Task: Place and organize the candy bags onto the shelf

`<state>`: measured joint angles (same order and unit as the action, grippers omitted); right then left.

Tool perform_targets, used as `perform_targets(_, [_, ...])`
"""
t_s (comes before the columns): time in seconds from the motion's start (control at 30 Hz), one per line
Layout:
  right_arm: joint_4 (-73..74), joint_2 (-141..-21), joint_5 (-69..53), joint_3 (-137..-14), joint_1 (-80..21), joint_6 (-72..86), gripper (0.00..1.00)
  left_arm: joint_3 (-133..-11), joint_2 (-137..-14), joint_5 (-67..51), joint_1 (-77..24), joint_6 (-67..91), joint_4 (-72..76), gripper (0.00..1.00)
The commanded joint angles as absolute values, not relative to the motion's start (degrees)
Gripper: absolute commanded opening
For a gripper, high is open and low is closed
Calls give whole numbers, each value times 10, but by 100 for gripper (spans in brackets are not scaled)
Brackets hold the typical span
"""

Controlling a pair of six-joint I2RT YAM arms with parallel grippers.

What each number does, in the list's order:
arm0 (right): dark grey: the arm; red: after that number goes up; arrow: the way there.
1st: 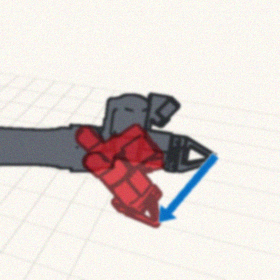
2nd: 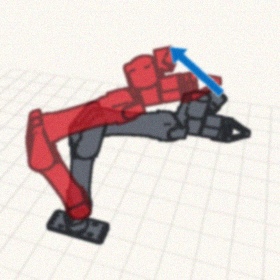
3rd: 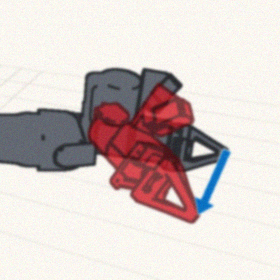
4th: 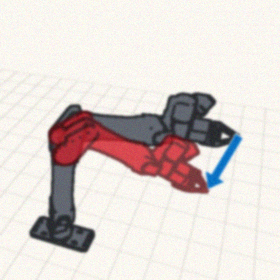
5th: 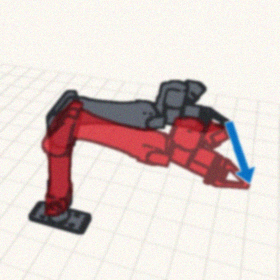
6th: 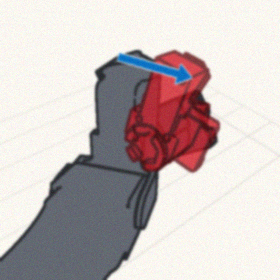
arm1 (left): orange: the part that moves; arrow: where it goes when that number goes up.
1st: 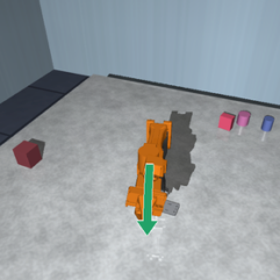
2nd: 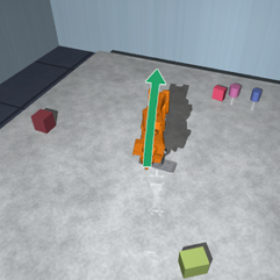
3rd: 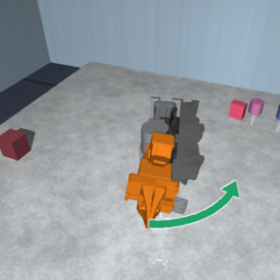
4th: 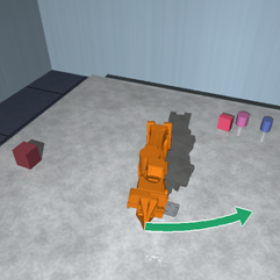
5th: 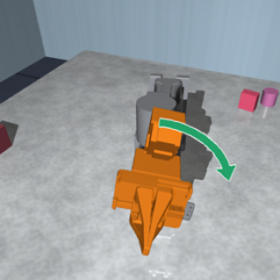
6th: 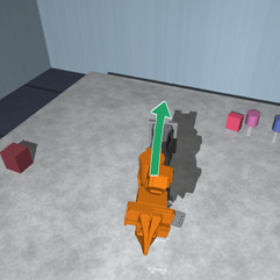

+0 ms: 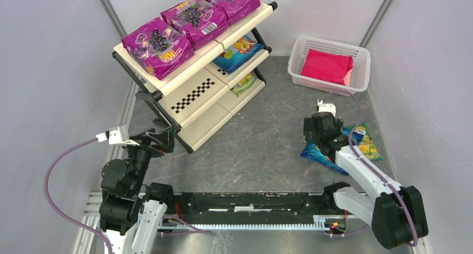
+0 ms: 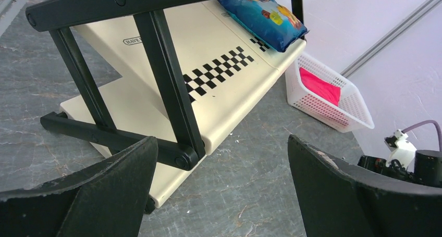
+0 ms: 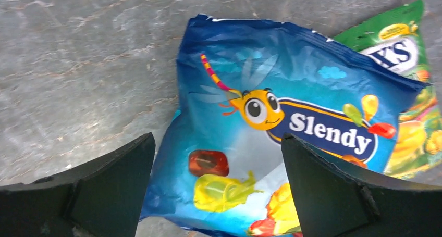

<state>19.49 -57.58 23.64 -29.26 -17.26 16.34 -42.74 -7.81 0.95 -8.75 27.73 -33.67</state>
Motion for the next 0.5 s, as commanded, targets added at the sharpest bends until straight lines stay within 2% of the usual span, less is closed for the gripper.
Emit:
perform_targets(0.0, [194,-628,321,-354,-173,160,98,-429,-74,3,-90,241,-312,100])
perform_targets(0.47, [187,-882,549,-472,-243,274,98,-428,-81,3,-92,240,-312,100])
